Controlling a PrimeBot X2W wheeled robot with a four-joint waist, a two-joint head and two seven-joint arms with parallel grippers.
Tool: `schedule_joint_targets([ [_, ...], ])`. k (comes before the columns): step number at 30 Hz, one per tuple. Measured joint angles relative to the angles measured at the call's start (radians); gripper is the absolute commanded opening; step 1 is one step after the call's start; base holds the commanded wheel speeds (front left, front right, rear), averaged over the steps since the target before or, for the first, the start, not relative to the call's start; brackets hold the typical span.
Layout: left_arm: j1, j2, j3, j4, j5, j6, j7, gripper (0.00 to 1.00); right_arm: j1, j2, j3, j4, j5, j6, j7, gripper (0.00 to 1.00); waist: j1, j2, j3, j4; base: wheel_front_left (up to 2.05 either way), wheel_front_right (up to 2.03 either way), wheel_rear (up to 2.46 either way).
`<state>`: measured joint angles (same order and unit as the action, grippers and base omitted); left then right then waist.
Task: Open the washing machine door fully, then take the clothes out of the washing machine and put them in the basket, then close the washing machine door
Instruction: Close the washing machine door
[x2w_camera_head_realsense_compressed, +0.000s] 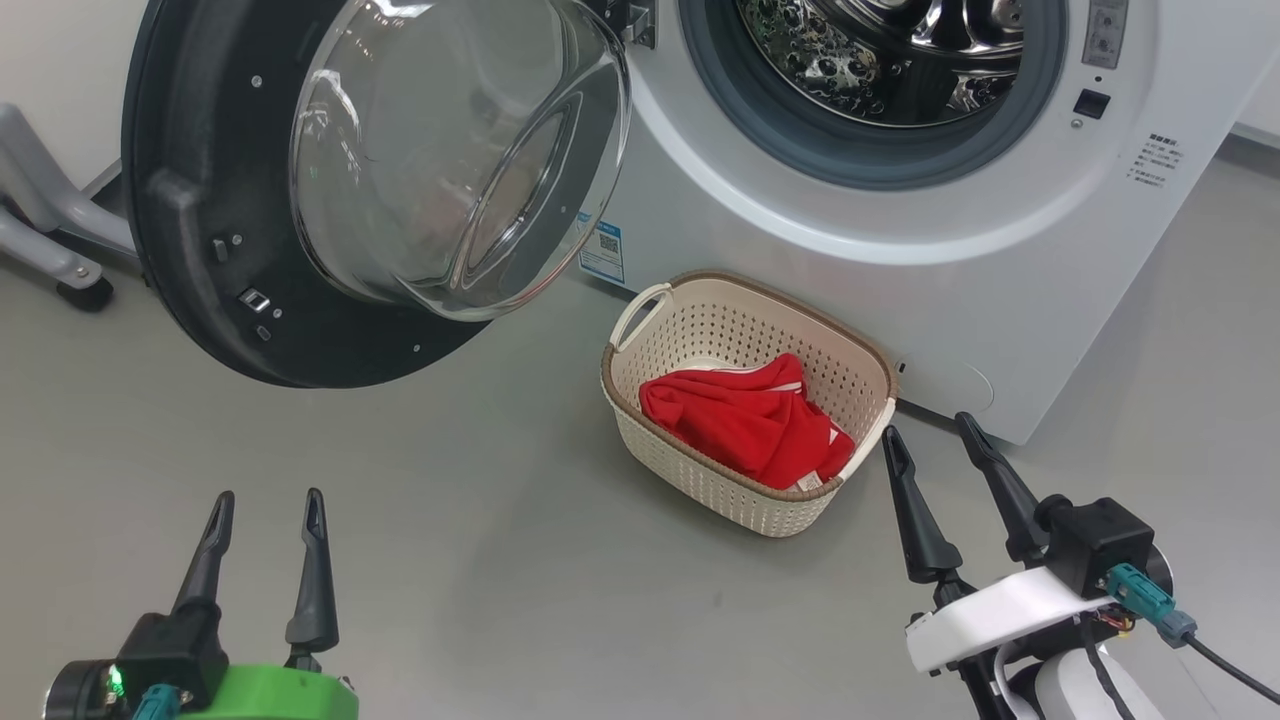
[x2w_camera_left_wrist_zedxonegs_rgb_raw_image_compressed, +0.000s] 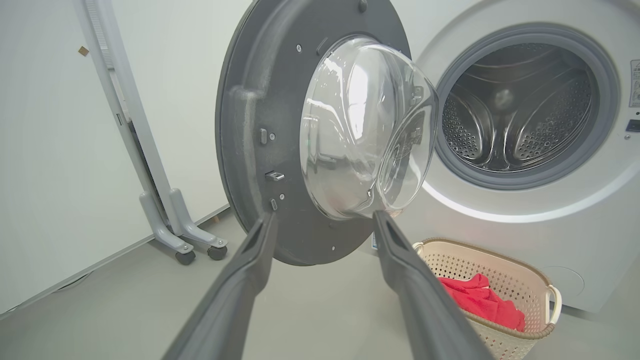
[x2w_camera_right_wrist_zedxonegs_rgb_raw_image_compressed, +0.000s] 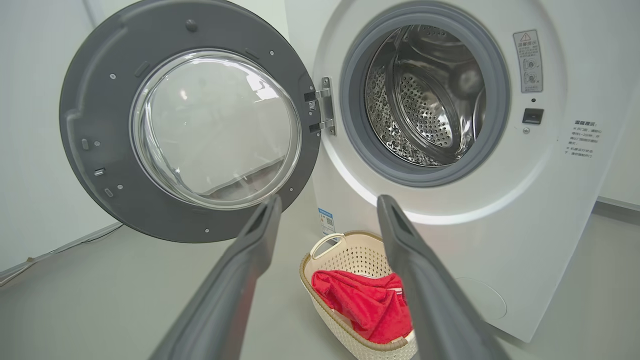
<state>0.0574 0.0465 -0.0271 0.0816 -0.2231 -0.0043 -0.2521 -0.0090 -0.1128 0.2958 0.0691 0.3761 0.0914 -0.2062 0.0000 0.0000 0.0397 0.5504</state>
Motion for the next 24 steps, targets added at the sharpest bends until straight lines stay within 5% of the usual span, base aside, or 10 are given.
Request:
schedule_joint_targets([
  [24,0.019,0.000,0.005,-0.027,0.000,0.001,0.000,1.00,-0.024,-0.001,0.004,0.041,0.000,0.004,0.000,1.00,0.0001,0.0000,-0.002,-0.003,0.00,0.00,0.00],
])
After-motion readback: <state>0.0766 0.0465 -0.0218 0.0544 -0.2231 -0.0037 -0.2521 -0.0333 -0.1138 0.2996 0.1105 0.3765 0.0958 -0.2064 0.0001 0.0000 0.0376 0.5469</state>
